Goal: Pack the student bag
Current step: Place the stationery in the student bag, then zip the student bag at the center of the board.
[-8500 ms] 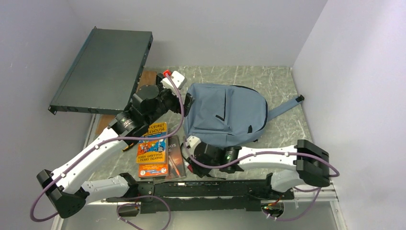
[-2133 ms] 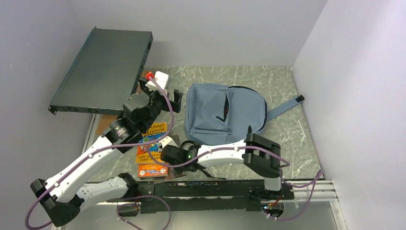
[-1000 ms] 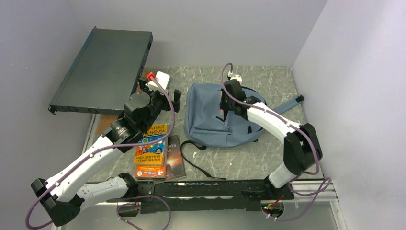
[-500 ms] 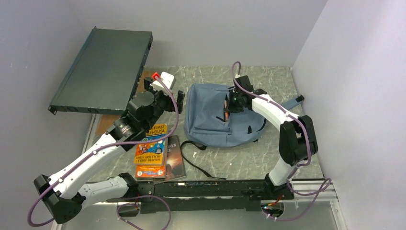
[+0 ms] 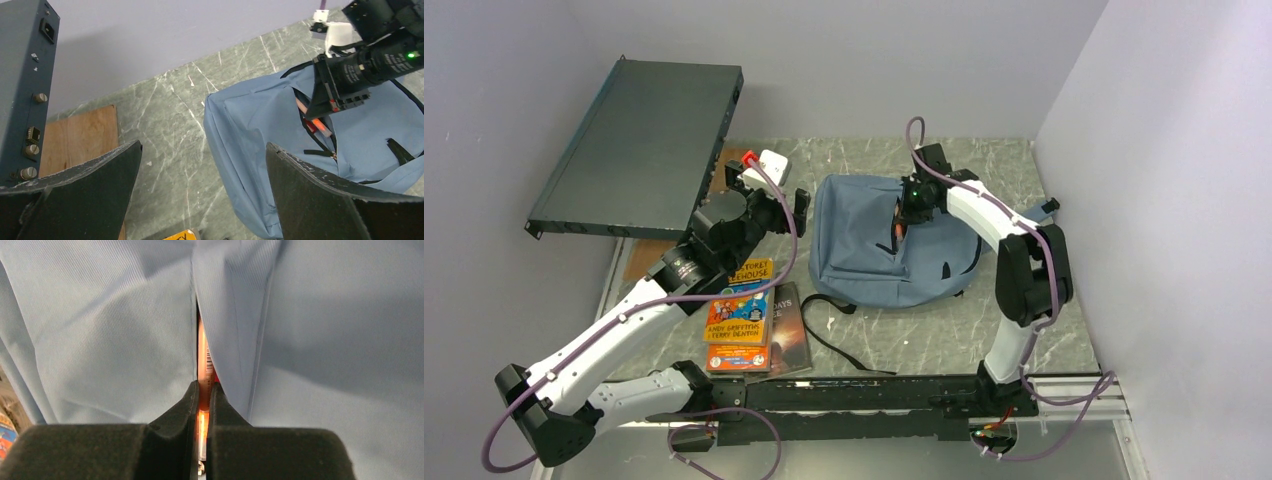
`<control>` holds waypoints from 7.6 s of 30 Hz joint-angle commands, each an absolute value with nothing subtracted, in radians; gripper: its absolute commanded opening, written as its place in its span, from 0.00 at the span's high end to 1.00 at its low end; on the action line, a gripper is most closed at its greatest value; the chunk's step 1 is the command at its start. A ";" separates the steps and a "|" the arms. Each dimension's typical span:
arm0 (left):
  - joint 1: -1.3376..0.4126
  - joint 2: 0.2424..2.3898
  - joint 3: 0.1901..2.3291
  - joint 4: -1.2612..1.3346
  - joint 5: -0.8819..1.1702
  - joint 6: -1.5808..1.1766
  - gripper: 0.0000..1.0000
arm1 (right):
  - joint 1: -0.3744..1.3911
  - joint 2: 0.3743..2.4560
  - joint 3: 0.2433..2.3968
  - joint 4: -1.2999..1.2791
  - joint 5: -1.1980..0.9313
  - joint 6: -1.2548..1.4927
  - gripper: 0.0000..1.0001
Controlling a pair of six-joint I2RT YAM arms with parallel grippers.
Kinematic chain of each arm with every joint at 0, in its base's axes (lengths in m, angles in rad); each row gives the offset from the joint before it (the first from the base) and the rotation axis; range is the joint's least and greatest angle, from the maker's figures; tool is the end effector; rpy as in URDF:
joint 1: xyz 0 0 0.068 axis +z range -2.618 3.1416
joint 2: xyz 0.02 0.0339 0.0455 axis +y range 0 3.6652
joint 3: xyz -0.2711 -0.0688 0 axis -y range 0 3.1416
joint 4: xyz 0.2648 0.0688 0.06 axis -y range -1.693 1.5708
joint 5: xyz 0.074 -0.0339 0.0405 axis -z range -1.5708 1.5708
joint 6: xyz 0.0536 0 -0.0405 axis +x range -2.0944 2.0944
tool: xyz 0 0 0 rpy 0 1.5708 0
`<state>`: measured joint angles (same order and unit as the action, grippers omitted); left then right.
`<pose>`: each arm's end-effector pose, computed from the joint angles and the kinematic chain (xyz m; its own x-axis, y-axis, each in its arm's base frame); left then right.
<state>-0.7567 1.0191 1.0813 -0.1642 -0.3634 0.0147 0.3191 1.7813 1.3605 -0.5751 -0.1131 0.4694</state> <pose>0.2035 -0.1660 0.4081 -0.0684 0.0835 -0.9942 0.3856 0.9213 0.0508 0.3894 0.1350 0.2184 -0.8781 0.1833 -0.4421 0.0305 0.9433 0.3304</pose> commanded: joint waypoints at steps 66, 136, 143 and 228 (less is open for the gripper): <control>-0.756 1.012 1.126 -0.162 -0.311 -0.038 0.00 | 0.285 1.824 1.271 -0.037 -0.163 0.620 0.39; -0.773 1.119 1.086 -0.126 -0.120 -0.205 0.02 | 0.640 1.290 0.843 -0.041 0.056 -0.134 0.43; -0.776 1.105 1.094 -0.136 -0.134 -0.195 0.02 | 0.740 1.315 0.805 -0.042 0.200 -0.202 0.45; -1.055 1.735 0.866 0.706 -0.242 0.274 0.73 | 0.498 1.310 1.091 -0.282 -0.103 0.451 1.00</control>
